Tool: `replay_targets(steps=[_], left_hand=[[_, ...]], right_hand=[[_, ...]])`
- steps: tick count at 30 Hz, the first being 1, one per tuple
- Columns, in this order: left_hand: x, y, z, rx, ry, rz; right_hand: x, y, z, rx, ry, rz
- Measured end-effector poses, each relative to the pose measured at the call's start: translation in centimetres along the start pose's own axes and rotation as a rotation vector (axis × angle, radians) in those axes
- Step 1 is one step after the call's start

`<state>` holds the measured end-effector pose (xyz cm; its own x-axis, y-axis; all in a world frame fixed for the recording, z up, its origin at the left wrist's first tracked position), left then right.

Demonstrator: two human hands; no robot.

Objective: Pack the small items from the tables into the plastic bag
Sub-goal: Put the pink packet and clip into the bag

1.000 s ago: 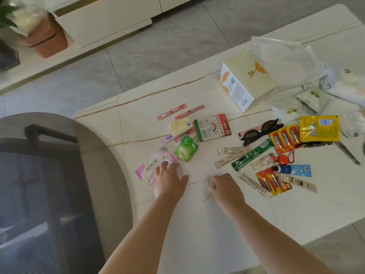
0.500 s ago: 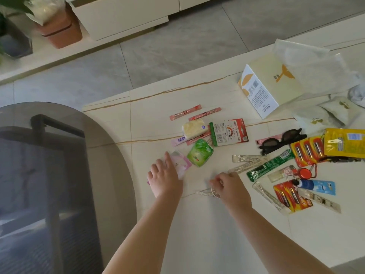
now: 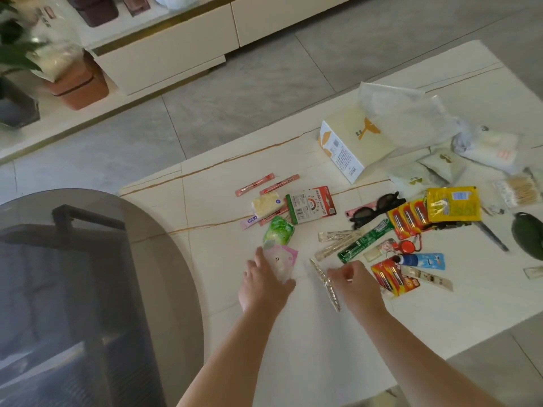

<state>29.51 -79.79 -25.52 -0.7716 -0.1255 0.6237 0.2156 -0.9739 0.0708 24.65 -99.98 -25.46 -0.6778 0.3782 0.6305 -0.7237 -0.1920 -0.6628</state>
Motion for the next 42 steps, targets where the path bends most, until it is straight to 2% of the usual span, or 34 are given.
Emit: replay_targets(steps=[5, 9, 16, 19, 23, 33, 42], left_hand=[[4.0, 5.7, 3.1, 0.068, -0.022, -0.125], [7.5, 11.7, 5.0, 0.047, 0.015, -0.264], [16.8, 24.9, 3.4, -0.037, -0.041, -0.575], [22.0, 30.4, 1.1, -0.022, -0.105, -0.694], [28.5, 36.6, -2.3, 0.001, -0.204, -0.741], [43.7, 50.6, -12.7, -0.05, -0.285, -0.954], [59.4, 60.3, -25.3, -0.108, -0.435, -1.119]], right_hand=[[2.6, -0.1, 6.1, -0.204, 0.042, -0.078], [5.2, 0.3, 12.7, -0.228, 0.117, -0.083], [10.9, 5.8, 26.0, -0.581, 0.38, -0.158], [13.5, 9.2, 31.5, -0.677, 0.47, -0.15], [17.4, 14.2, 38.3, -0.736, 0.585, -0.157], [28.3, 27.9, 54.3, -0.949, 0.934, -0.186], [38.0, 41.2, 65.5, -0.712, 1.171, -0.372]])
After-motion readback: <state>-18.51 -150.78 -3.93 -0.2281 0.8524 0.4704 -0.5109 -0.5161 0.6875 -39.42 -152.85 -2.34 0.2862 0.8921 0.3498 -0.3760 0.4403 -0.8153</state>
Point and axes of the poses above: each hand's wrist, its own x-axis away from the middle knuckle, its own z-axis out of the back of the hand, y = z × x, the point moved 7 cm from there along -x, towards the middle knuckle, and after that the axes turned 13 degrees about -x, right-handed, at the moved point
